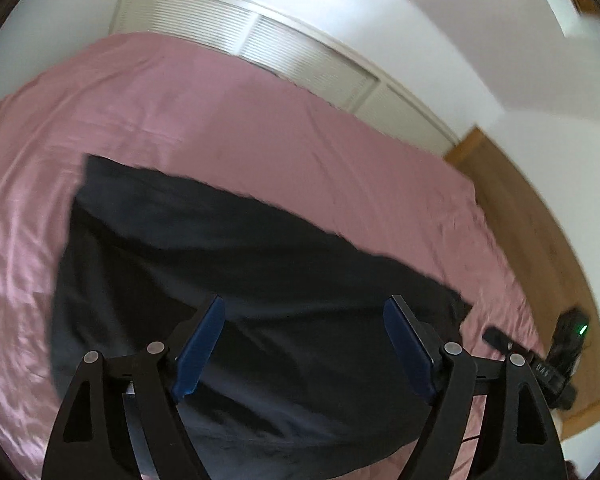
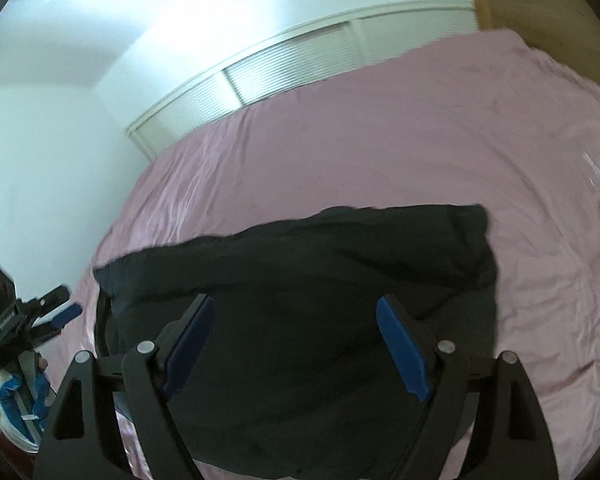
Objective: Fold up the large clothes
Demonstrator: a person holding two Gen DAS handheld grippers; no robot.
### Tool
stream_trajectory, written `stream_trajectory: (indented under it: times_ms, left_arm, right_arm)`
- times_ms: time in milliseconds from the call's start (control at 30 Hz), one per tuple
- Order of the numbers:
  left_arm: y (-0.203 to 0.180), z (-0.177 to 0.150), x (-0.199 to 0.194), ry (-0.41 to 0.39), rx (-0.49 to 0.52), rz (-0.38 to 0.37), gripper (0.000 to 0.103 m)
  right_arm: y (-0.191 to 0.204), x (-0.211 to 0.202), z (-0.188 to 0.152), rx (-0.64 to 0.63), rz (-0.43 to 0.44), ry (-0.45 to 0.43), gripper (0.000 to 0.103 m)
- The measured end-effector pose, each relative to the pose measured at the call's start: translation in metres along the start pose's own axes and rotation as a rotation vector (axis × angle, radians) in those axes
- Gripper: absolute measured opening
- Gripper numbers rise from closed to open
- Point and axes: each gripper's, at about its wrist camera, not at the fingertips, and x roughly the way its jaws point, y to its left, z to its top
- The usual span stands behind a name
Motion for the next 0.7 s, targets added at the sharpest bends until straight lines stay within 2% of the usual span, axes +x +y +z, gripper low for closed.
stream_trajectory:
  times_ms: [167,267,367,467,700]
  left_arm:
    - [-0.034,-0.008,0.059,0.077,0.107,0.051,0.08]
    - [-0.044,0.002,0.094,0.123,0.172,0.13,0.082]
    - [-0.04,0.024,0.136,0.167,0.218,0.248,0.088]
    - [-0.022,0.041,0.175,0.215,0.202,0.33,0.091]
    - [0.012,0.05,0.244,0.267,0.142,0.392,0.101]
  right_arm:
    - [0.015,0.038,-0.005,-0.065,-0.03,0.043,0.083]
    - [0.014,0.071,0.001,-0.113,-0.077,0.082,0.083]
    - [0.006,0.103,0.014,-0.132,-0.102,0.11,0.084]
    - [-0.008,0.143,0.027,-0.106,-0.114,0.159,0.09]
    - [-0.02,0.221,0.032,-0.116,-0.158,0.267,0.099]
